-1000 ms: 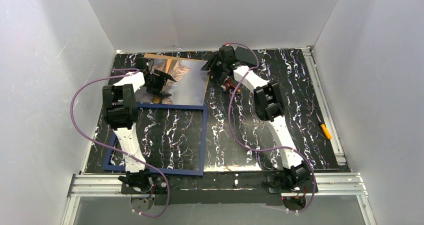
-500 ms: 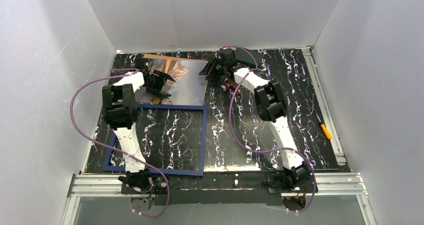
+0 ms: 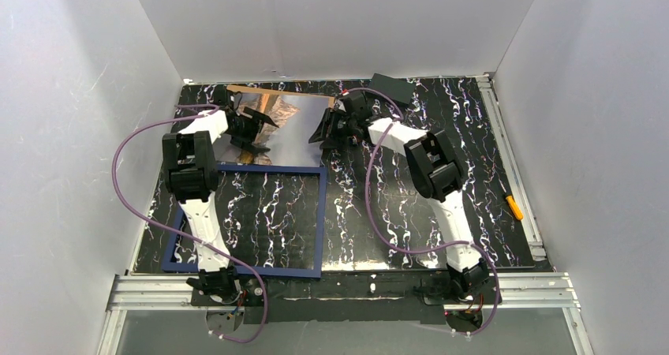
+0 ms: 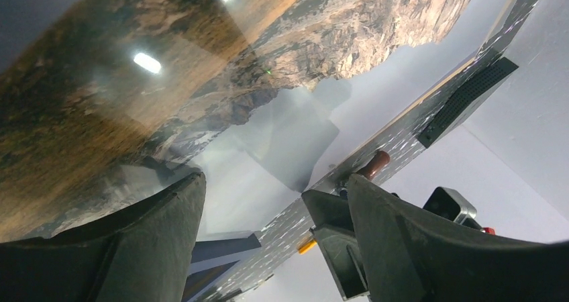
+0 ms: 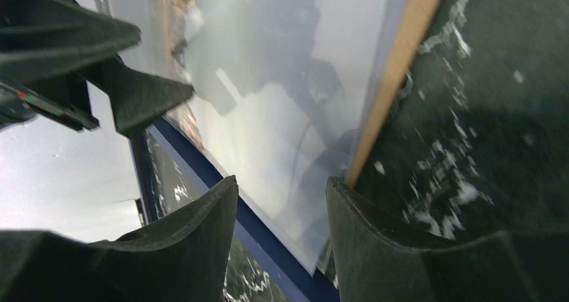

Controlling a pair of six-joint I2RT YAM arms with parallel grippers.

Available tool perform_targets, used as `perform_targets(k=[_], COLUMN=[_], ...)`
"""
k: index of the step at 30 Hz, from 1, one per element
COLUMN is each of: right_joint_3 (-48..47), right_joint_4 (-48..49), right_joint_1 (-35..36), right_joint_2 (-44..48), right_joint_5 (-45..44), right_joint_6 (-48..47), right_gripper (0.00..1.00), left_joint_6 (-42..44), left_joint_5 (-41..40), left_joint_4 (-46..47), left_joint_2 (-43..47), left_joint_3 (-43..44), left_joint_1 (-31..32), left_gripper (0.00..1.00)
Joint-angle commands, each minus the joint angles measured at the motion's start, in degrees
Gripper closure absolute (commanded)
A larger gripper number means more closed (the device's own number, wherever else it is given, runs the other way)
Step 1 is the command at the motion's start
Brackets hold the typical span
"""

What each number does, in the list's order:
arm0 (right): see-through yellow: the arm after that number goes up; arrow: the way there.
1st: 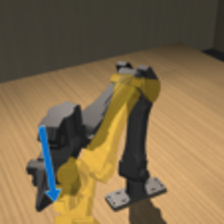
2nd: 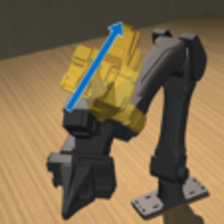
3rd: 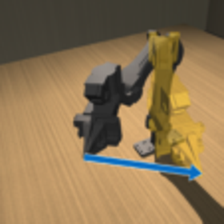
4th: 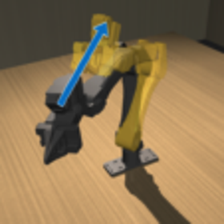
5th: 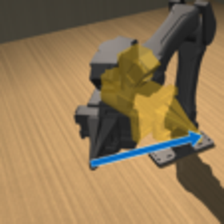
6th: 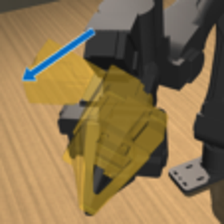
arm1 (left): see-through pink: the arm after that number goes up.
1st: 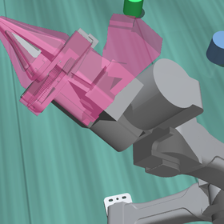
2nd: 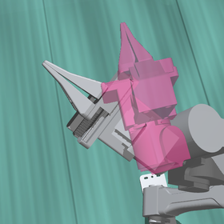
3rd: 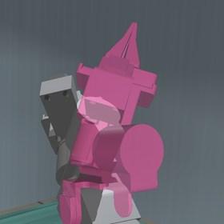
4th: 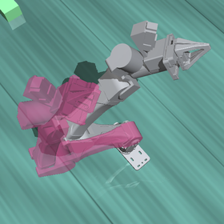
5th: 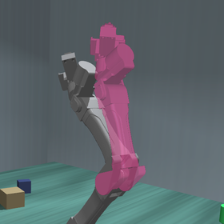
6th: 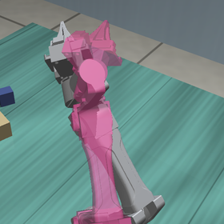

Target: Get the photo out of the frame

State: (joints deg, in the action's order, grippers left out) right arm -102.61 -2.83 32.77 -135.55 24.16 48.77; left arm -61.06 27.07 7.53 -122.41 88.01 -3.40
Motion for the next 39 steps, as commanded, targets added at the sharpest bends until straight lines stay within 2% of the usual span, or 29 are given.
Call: perform_targets(k=[1, 5, 8, 17, 24, 30, 39], right_joint_3=[5.83, 8.43, 10.67, 17.41, 20.37, 22.74, 24.08], right_joint_4=[1.70, -1.11, -0.17, 8.92, 16.76, 18.17, 7.50], right_joint_1=[-0.69, -0.69, -0.69, -0.02, 1.50, 2.12, 2.13], right_joint_2=[8.51, 11.27, 12.01, 11.18, 9.53, 10.09, 15.03], right_joint_5=[-2.64, -2.94, -1.59, 2.20, 5.87, 3.41, -4.61], right_joint_6=[-4.50, -8.39, -7.90, -2.16, 4.32, 7.09, -3.45], right_gripper=[0.40, 0.39, 0.38, 0.38, 0.39, 0.39, 0.39], left_joint_6=[4.84, 8.41, 12.27, 20.95, 18.33, 14.94, 14.36], left_joint_5=[1.63, 1.76, -1.15, -5.84, -4.38, -2.40, -1.85], left_joint_4=[-9.79, -12.64, -16.93, -27.08, -28.38, -26.80, -25.48], left_joint_2=[-1.54, -0.51, 0.81, 0.74, -1.40, -2.61, -2.90], left_joint_3=[3.55, 5.51, 6.64, 9.82, 8.67, 6.65, 5.24], left_joint_1=[0.09, 0.12, 0.12, -0.06, 0.00, 0.03, 0.06], left_gripper=[0.22, 0.21, 0.20, 0.18, 0.19, 0.19, 0.19])
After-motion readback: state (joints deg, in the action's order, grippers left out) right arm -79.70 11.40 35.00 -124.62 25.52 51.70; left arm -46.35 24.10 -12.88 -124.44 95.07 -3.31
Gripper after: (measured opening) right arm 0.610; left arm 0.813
